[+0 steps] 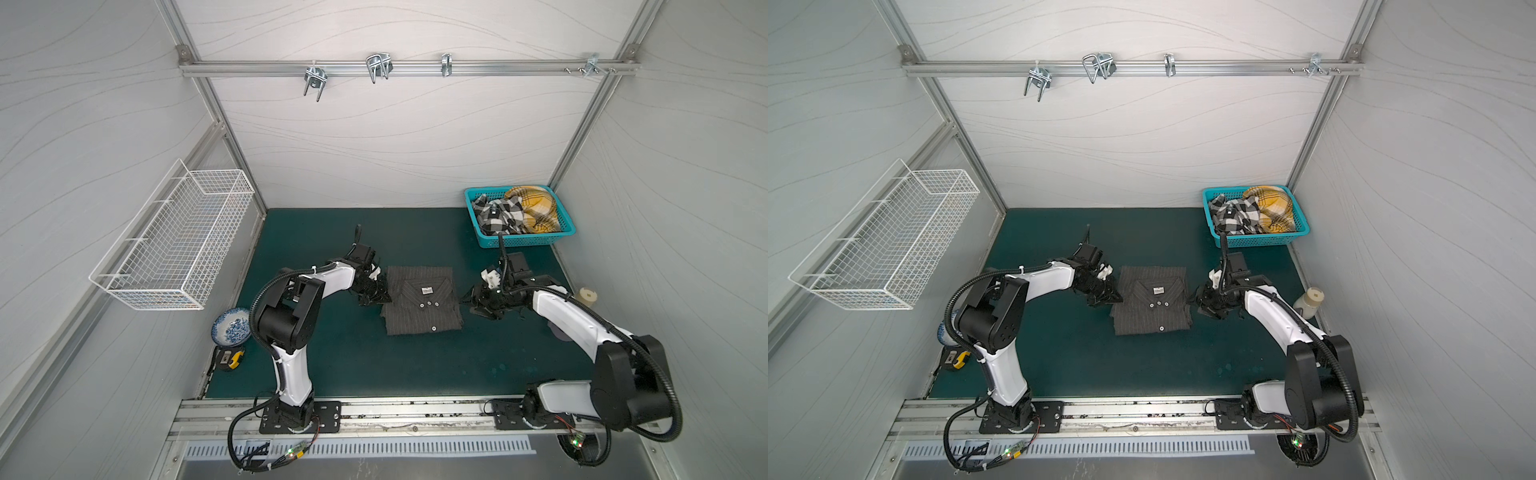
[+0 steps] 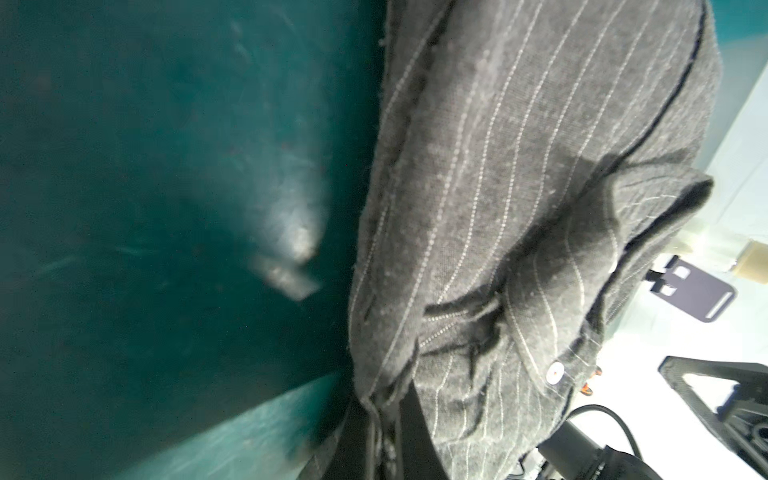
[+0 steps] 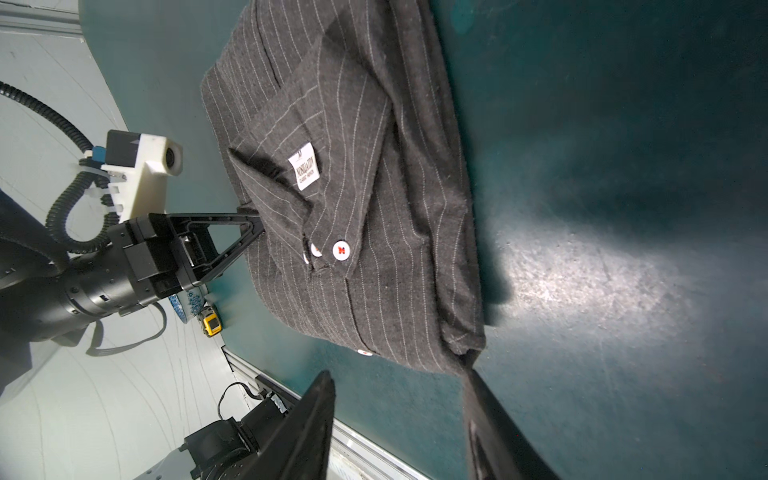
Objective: Fold and stack the long sleeve shirts
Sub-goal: 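Drag the folded shirt with the left gripper toward the table's far corner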
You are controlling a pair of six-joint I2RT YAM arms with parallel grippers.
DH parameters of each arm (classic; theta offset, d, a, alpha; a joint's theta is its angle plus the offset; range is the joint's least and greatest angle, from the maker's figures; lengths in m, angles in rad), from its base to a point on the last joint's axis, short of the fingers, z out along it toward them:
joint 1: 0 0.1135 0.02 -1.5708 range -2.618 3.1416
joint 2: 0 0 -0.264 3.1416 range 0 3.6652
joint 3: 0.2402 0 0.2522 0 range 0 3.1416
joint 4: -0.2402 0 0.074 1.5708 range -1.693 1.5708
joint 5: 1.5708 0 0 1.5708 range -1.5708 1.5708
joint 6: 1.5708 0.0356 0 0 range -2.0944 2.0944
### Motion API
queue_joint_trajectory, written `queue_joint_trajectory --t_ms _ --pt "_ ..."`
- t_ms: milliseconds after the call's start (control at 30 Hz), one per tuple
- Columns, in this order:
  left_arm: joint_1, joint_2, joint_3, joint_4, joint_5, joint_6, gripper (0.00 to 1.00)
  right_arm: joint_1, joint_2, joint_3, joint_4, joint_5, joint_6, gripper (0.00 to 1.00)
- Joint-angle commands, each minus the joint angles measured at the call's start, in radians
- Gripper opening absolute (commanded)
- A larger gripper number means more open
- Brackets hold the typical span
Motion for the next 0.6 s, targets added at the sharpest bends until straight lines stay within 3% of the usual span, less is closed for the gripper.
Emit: queue_joint_trajectory --t_ms 0,567 --pt "0.000 -0.022 0.044 -0.060 -0.061 0.049 0.00 -0.006 -0.003 0.017 -0.021 0.005 -0.017 0.51" --pt "0.041 -0.046 0.089 -0.145 -0.147 0.123 0.00 -0.009 0.005 -0.009 -0.003 -0.006 -0.016 0.51"
